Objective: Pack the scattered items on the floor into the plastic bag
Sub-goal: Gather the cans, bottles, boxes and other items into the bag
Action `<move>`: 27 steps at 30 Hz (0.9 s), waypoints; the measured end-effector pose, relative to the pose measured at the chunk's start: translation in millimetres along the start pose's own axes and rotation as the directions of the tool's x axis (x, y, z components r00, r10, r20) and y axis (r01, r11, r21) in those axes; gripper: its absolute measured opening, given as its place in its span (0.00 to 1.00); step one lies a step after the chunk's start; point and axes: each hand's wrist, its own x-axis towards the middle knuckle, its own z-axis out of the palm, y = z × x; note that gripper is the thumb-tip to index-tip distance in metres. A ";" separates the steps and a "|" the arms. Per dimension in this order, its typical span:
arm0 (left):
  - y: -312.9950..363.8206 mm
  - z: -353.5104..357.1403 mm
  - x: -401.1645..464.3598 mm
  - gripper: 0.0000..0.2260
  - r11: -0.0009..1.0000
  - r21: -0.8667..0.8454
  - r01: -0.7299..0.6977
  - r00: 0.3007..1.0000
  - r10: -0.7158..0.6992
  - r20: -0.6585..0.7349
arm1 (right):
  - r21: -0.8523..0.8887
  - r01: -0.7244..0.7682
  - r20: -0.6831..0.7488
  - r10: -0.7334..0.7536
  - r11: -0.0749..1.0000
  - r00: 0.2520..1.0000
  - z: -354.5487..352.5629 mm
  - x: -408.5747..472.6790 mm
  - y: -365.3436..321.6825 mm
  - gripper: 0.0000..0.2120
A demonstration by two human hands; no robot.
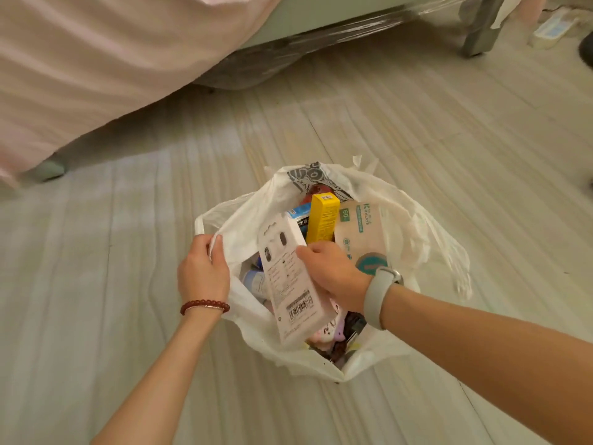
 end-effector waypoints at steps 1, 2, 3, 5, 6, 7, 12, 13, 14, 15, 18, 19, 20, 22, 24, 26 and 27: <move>2.4 -3.5 -1.1 0.12 1.000 -0.024 -0.009 1.000 0.008 -0.025 | -0.051 0.052 -0.064 -0.055 0.997 0.996 7.2 4.1 0.9 0.12; 5.0 -5.1 -2.4 0.11 0.999 -0.044 -0.024 0.999 0.022 -0.041 | -0.079 0.100 -0.131 -0.110 0.992 0.985 13.5 8.2 1.0 0.11; 8.1 -5.0 -3.8 0.11 0.997 -0.061 -0.041 0.998 0.038 -0.049 | -0.068 0.141 -0.185 -0.151 0.988 0.971 17.7 11.1 -0.6 0.13; 14.2 -1.6 -6.1 0.10 0.994 -0.083 -0.070 0.996 0.066 -0.052 | -0.081 0.238 -0.223 -0.251 0.968 0.942 20.6 18.4 -1.1 0.15; 16.1 0.6 -7.1 0.10 0.993 -0.088 -0.074 0.996 0.070 -0.057 | -0.188 0.293 -0.197 -0.329 0.937 0.924 18.8 21.4 0.9 0.15; 17.2 2.7 -7.9 0.09 0.993 -0.096 -0.075 0.996 0.069 -0.065 | -0.349 0.339 -0.134 -0.404 0.874 0.905 15.3 23.9 5.7 0.15; 13.5 5.0 -13.4 0.11 0.990 -0.123 -0.075 0.994 0.064 -0.086 | -0.819 0.456 0.329 -0.366 0.349 0.871 -5.7 28.1 47.1 0.27; 12.9 5.0 -15.5 0.12 0.992 -0.099 -0.078 0.994 0.070 -0.081 | -0.831 0.462 0.359 -0.335 0.310 0.871 -7.3 27.2 51.4 0.28; 13.0 5.6 -18.1 0.13 0.996 -0.049 -0.072 0.995 0.068 -0.076 | -0.829 0.470 0.372 -0.328 0.303 0.868 -8.3 26.5 53.4 0.28; 13.3 7.1 -20.8 0.14 0.998 0.024 -0.054 0.996 0.056 -0.068 | -0.818 0.480 0.371 -0.346 0.318 0.862 -9.2 25.5 53.6 0.27; 17.0 11.5 -32.1 0.21 0.977 0.205 -0.066 0.996 0.075 -0.037 | -0.766 0.505 0.310 -0.459 0.398 0.832 -16.5 17.1 48.8 0.24; 18.8 13.2 -36.6 0.22 0.964 0.236 -0.124 0.990 0.136 -0.036 | -0.749 0.514 0.283 -0.499 0.418 0.819 -22.5 12.6 46.3 0.23; 21.3 15.3 -40.4 0.23 0.949 0.255 -0.187 0.979 0.202 -0.035 | -0.731 0.524 0.254 -0.538 0.437 0.804 -30.5 7.3 43.6 0.22; 32.7 20.4 -45.7 0.24 0.923 0.248 -0.294 0.951 0.308 -0.018 | -0.704 0.557 0.191 -0.638 0.441 0.746 -51.6 -5.2 39.9 0.19; 55.4 28.3 -49.8 0.23 0.897 0.178 -0.405 0.914 0.402 0.051 | -0.696 0.570 0.123 -0.709 0.437 0.694 -80.5 -18.7 39.4 0.18; 85.4 42.1 -55.5 0.22 0.864 0.076 -0.498 0.861 0.483 0.159 | -0.701 0.531 0.021 -0.731 0.476 0.682 -113.6 -33.0 41.5 0.20; 101.6 50.2 -60.3 0.22 0.843 0.027 -0.537 0.828 0.521 0.210 | -0.703 0.505 -0.040 -0.737 0.500 0.675 -130.3 -40.4 44.6 0.20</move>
